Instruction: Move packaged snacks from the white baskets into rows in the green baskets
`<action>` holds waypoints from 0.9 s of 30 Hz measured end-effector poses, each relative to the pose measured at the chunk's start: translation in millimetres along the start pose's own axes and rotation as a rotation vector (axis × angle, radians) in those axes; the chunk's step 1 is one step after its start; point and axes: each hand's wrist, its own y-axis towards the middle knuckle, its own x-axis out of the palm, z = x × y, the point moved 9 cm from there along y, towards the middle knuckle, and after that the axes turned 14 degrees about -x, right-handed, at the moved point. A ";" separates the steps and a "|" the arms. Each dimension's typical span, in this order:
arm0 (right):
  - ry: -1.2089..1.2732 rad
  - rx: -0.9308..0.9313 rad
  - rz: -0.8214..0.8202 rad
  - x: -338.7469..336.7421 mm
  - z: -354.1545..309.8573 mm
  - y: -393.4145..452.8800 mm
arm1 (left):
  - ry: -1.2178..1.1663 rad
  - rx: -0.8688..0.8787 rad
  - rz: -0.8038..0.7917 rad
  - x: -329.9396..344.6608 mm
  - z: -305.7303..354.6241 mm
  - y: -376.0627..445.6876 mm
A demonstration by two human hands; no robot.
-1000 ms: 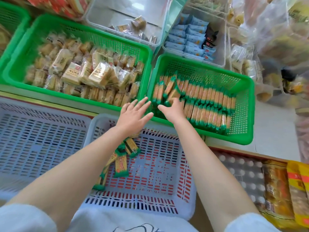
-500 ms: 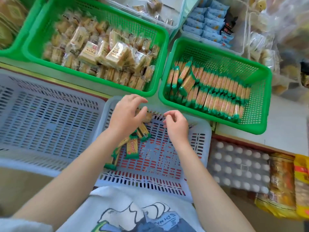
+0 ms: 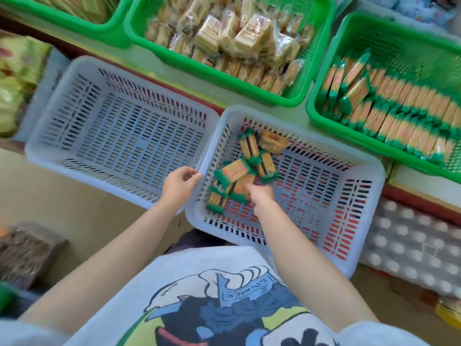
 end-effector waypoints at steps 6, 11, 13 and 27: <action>0.020 0.045 -0.090 8.2 7.6 -8.4 | -0.034 0.007 -0.021 2.3 -0.9 4.6; 0.091 0.039 -0.094 -16.5 12.1 -29.3 | -0.040 0.001 -0.052 2.0 3.7 3.2; 0.206 0.035 -0.114 -21.7 8.6 -37.3 | -0.033 -0.001 -0.065 2.2 4.1 4.7; 0.114 0.007 -0.118 56.6 -24.7 -6.2 | -0.055 0.026 -0.102 -0.5 -5.4 17.8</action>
